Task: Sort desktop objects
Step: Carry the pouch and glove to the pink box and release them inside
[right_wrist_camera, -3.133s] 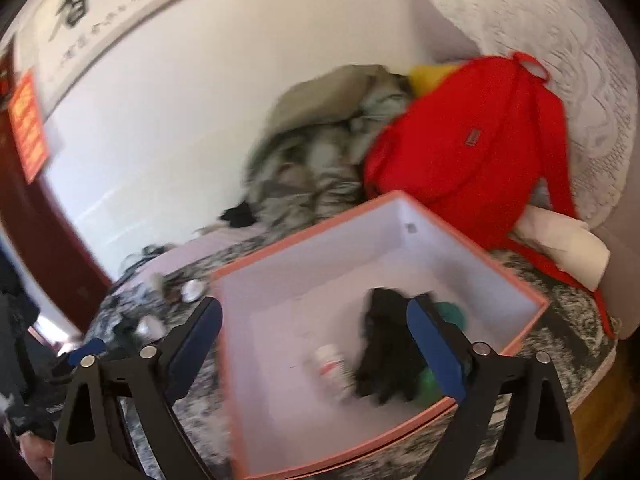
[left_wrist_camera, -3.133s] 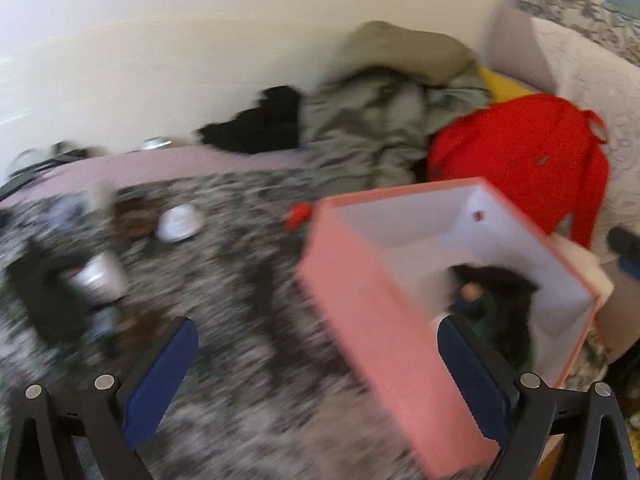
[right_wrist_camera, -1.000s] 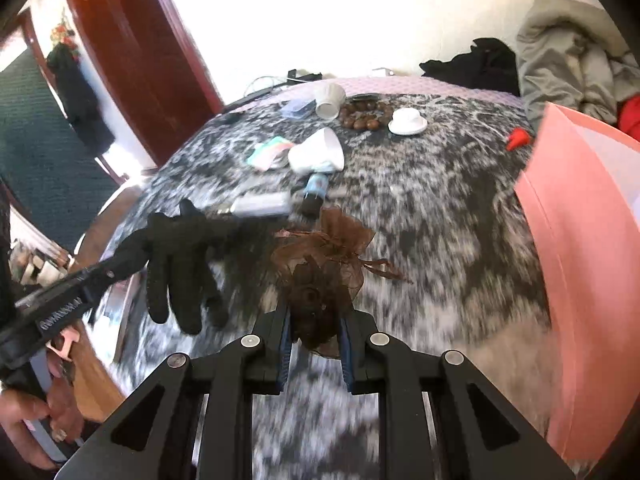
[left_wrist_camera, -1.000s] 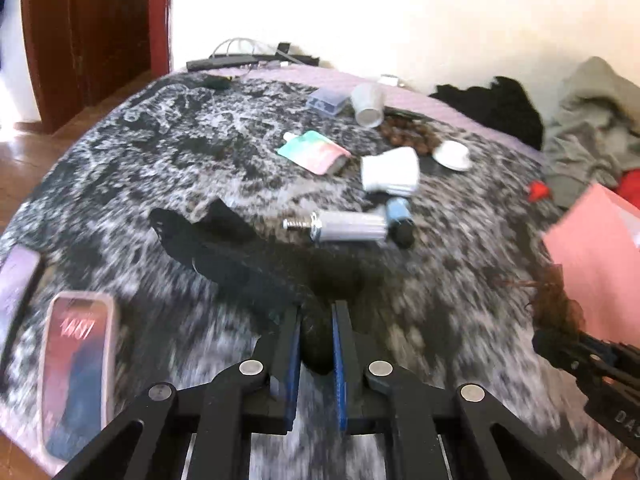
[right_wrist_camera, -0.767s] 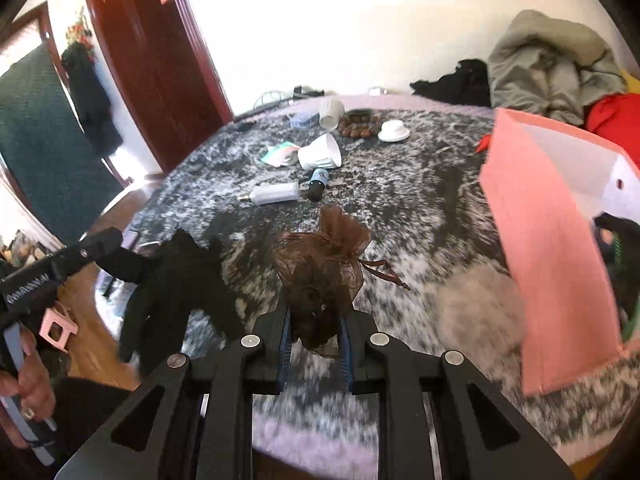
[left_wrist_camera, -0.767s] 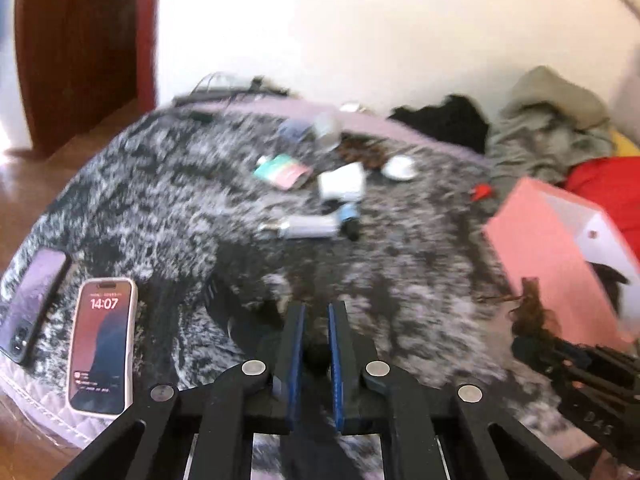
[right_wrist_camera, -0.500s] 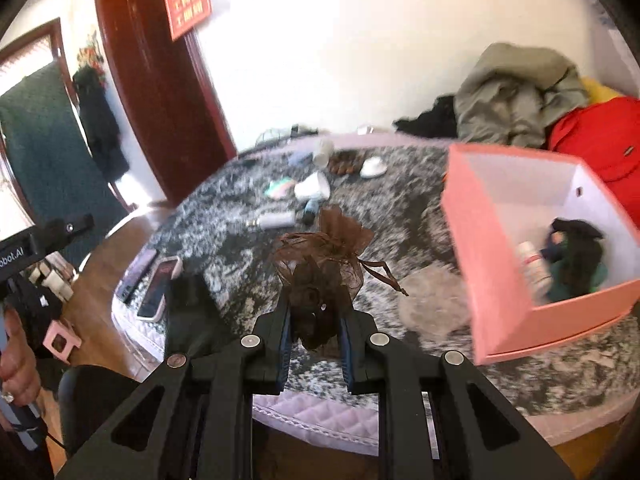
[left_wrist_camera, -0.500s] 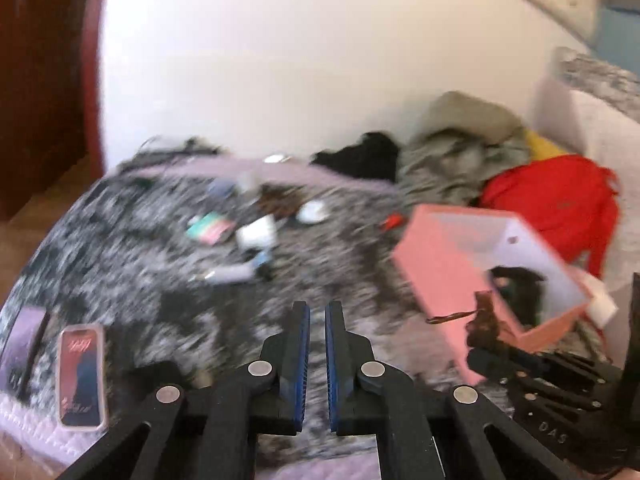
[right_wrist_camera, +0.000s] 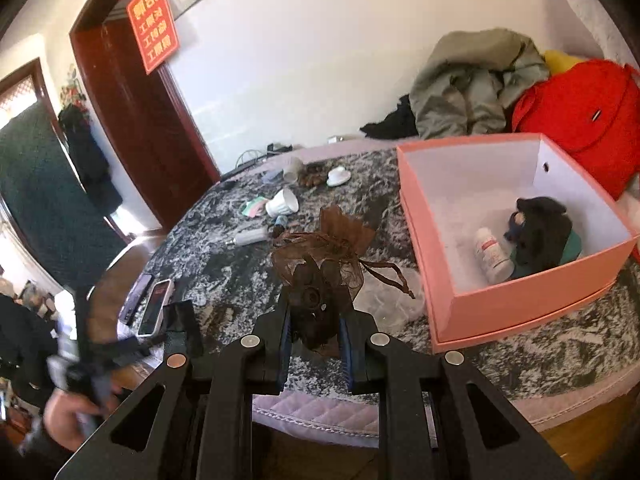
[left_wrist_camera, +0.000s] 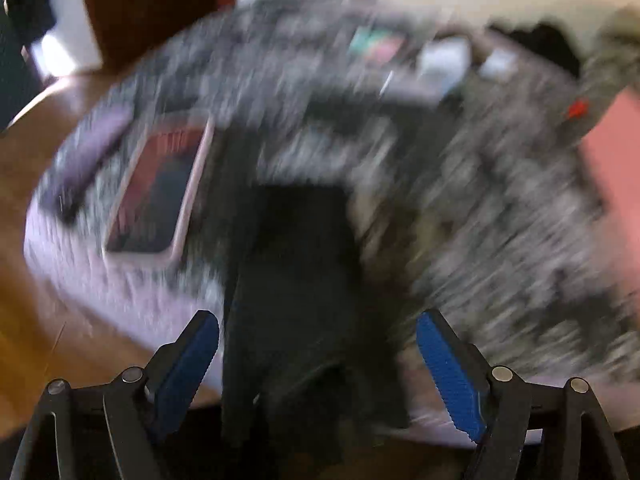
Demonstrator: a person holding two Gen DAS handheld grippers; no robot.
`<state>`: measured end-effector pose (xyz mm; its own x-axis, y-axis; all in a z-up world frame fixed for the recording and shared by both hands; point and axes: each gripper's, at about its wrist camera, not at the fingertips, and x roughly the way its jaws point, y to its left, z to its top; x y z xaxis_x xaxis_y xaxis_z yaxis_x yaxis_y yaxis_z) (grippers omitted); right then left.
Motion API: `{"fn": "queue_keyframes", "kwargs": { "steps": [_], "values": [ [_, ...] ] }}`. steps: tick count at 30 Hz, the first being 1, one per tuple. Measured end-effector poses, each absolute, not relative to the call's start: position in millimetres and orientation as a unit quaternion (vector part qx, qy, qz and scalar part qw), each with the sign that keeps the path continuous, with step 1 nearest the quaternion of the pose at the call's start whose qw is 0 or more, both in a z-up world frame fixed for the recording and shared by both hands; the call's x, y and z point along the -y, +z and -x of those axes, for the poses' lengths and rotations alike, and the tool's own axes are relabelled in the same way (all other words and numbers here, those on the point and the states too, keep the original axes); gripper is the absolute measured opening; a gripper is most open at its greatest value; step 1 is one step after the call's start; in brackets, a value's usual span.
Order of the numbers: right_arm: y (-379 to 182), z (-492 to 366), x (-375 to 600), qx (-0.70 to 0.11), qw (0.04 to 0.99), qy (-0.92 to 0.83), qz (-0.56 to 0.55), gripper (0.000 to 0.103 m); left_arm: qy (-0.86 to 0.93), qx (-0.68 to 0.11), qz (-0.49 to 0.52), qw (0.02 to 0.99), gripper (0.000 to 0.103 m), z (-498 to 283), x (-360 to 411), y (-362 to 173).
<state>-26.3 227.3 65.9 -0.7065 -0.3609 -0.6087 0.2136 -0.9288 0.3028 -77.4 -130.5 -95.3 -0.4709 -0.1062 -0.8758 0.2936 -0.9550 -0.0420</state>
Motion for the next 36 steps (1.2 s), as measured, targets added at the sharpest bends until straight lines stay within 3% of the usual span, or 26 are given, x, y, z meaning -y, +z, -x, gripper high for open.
{"fn": "queue_keyframes", "kwargs": {
  "steps": [4,5,6,7,8,12,23,36],
  "values": [
    [57,39,-212,0.099,0.169,-0.912,-0.361,0.021,-0.834,-0.096,-0.531,0.111,0.084,88,131,-138],
    [55,42,-208,0.095,0.171,-0.911,-0.364,0.021,-0.836,-0.095,-0.531,0.101,0.078,90,130,-141],
    [53,44,-203,0.091,0.174,-0.91,-0.366,0.021,-0.841,-0.089,-0.527,0.091,0.062,89,126,-140],
    [51,45,-198,0.085,0.176,-0.909,-0.368,0.021,-0.845,-0.083,-0.523,0.081,0.021,89,123,-138],
    [51,46,-195,0.082,0.177,-0.909,-0.369,0.021,-0.852,-0.062,-0.514,0.075,0.01,87,116,-132],
    [50,47,-187,0.074,0.177,-0.91,-0.367,0.021,-0.887,-0.01,-0.459,0.051,0.009,71,86,-82],
    [73,37,-192,0.067,0.18,-0.921,-0.338,0.021,-0.944,0.008,-0.326,-0.045,0.01,59,20,64],
    [150,31,-282,0.051,0.077,-0.969,-0.23,0.021,-0.953,0.066,-0.228,-0.187,0.01,102,-138,152]
  ]
}}
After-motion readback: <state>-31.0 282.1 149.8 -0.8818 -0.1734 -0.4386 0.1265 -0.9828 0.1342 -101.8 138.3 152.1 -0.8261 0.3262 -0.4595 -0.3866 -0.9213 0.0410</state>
